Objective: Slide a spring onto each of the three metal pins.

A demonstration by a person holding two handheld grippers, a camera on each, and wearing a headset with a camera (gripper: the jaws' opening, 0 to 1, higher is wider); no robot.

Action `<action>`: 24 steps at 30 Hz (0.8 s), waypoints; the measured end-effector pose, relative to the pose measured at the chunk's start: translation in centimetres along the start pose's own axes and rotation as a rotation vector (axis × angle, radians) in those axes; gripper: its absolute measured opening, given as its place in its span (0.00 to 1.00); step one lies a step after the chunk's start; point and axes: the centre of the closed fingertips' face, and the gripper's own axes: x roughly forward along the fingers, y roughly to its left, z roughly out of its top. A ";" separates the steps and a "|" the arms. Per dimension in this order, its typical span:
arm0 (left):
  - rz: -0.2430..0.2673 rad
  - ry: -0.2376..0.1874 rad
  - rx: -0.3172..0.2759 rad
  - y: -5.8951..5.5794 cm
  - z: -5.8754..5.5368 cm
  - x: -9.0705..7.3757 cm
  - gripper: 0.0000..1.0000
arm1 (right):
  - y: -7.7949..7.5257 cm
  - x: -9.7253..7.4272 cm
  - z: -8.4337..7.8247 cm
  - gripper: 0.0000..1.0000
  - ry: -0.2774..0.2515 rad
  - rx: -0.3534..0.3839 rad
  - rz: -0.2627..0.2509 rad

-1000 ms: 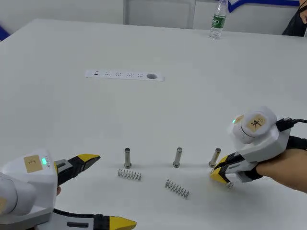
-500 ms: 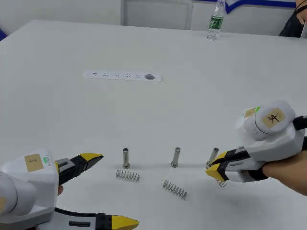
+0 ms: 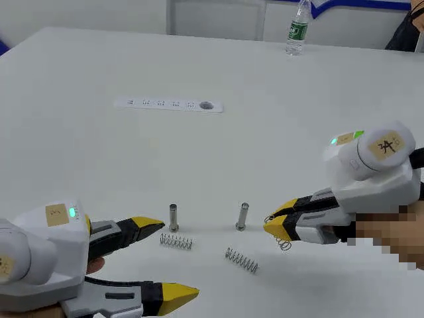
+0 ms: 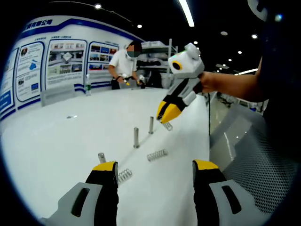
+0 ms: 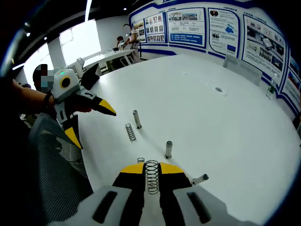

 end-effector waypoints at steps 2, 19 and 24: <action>-0.016 -0.002 -0.001 -0.2 0.2 0.6 0.62 | 0.2 0.1 0.2 0.12 -0.006 0.001 0.006; -0.132 -0.040 -0.085 -1.9 1.2 4.7 0.52 | 2.3 0.8 2.3 0.12 -0.082 0.023 0.064; -0.137 -0.040 -0.102 -2.0 0.9 5.5 0.48 | 2.9 1.2 2.4 0.12 -0.090 0.031 0.077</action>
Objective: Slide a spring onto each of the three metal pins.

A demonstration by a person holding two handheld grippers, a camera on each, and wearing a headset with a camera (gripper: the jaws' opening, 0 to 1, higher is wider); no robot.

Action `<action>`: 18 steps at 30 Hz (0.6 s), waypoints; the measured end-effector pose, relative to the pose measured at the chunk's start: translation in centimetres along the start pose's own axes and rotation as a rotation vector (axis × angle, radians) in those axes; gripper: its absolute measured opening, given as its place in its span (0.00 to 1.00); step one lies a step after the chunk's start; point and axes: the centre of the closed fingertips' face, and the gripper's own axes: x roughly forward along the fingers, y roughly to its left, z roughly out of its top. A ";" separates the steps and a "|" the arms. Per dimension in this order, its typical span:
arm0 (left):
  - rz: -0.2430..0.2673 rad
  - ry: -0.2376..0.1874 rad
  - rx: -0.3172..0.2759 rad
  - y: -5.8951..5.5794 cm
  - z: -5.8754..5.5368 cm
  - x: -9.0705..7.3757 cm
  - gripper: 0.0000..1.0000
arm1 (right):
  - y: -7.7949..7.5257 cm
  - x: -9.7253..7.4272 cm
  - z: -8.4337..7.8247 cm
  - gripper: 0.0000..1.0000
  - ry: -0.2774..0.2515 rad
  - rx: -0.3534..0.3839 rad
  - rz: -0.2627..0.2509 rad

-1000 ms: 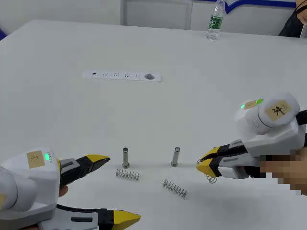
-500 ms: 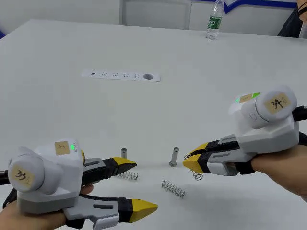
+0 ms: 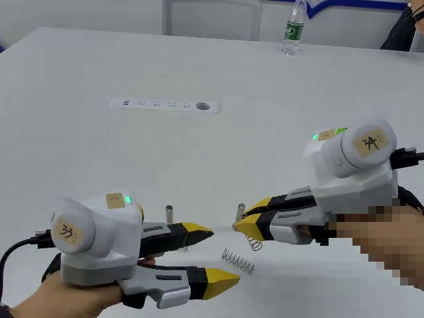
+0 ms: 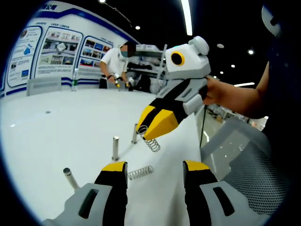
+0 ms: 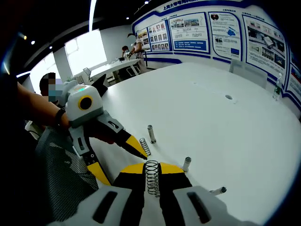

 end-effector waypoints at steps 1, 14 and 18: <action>-0.002 0.002 -0.001 0.0 -0.1 0.1 0.47 | 0.0 0.1 0.0 0.12 -0.003 0.001 0.000; -0.007 -0.025 -0.052 0.4 0.6 0.5 0.38 | 1.1 0.8 0.8 0.12 -0.057 0.055 0.035; -0.010 -0.033 -0.053 0.3 0.9 0.7 0.34 | 1.5 0.9 1.2 0.12 -0.083 0.079 0.047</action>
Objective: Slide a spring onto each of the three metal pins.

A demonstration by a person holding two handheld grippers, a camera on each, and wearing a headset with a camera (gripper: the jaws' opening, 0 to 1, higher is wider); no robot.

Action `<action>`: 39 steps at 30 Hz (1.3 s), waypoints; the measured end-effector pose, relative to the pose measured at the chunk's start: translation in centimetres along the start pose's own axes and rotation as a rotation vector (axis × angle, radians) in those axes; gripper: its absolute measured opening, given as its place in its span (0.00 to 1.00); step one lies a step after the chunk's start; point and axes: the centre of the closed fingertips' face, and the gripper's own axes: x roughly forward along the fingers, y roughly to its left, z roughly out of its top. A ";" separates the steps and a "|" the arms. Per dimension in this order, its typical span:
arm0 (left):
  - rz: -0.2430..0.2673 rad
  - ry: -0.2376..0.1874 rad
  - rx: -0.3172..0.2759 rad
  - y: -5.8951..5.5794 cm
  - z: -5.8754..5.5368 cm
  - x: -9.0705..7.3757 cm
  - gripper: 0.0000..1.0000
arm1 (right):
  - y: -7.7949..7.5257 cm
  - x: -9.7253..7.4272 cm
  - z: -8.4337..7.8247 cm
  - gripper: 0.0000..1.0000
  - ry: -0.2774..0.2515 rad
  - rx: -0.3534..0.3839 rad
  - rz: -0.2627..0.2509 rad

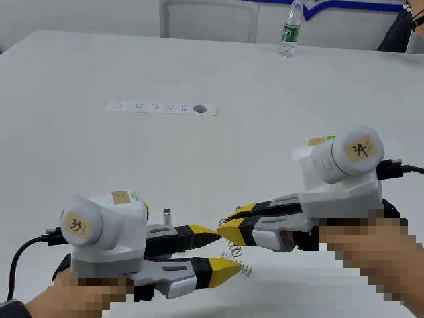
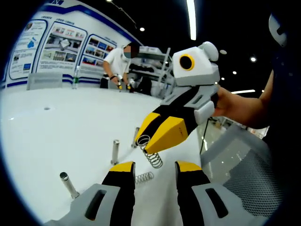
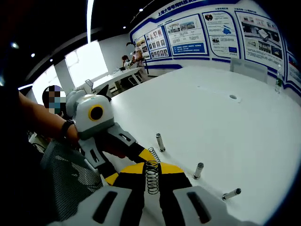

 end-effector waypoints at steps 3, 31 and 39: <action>-0.002 -0.006 -0.001 -0.1 0.2 0.2 0.31 | 0.2 0.0 0.2 0.12 -0.014 0.015 0.010; -0.025 0.130 0.335 -0.9 -1.1 0.4 0.11 | 1.9 -1.1 -1.6 0.12 0.146 -0.094 0.073; -0.047 0.185 0.413 -1.4 -2.0 0.5 0.11 | 2.5 -1.2 -3.0 0.11 0.274 -0.235 0.072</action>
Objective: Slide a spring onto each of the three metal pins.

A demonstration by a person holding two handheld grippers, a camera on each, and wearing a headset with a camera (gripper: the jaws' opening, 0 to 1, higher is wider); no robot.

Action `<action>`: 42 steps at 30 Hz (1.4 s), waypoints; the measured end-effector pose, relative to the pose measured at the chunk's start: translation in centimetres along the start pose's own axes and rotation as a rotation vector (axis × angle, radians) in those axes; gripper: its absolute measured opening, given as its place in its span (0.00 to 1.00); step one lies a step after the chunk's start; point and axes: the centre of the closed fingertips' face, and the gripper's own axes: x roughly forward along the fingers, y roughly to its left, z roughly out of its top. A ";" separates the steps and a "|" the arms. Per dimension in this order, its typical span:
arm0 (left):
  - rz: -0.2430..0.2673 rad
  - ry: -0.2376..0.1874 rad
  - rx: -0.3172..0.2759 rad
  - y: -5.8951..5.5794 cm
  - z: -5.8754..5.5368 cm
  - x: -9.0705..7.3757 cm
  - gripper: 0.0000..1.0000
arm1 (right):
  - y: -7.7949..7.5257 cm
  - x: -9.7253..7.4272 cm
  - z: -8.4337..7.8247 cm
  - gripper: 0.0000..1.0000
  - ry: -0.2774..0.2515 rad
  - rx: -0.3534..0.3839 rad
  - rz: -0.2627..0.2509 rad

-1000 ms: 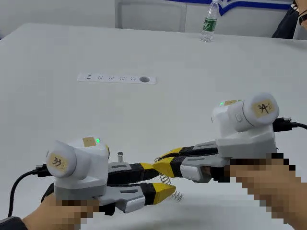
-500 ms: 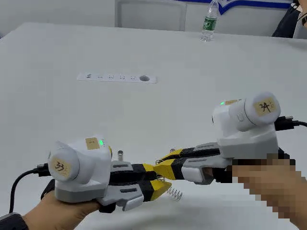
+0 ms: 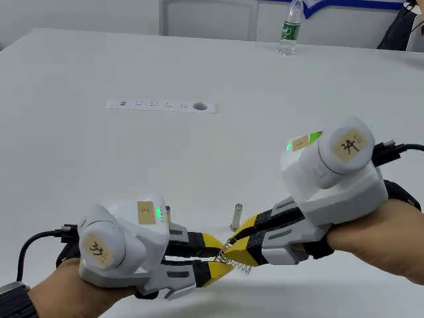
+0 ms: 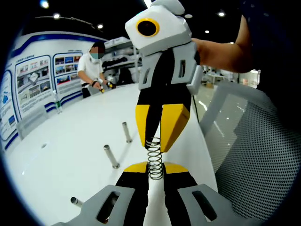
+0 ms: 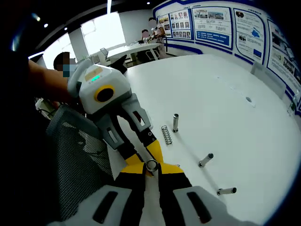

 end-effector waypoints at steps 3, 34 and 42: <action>-0.002 0.005 0.006 -0.1 -0.1 0.1 0.11 | 0.1 0.1 -0.1 0.11 0.017 -0.014 -0.003; 0.088 -0.008 -0.148 1.0 -2.3 -4.1 0.35 | -3.9 -4.4 -1.0 0.11 0.064 -0.006 -0.119; 0.144 -0.002 -0.198 1.6 -3.7 -5.8 0.40 | -5.0 -5.7 -1.3 0.11 0.069 0.014 -0.156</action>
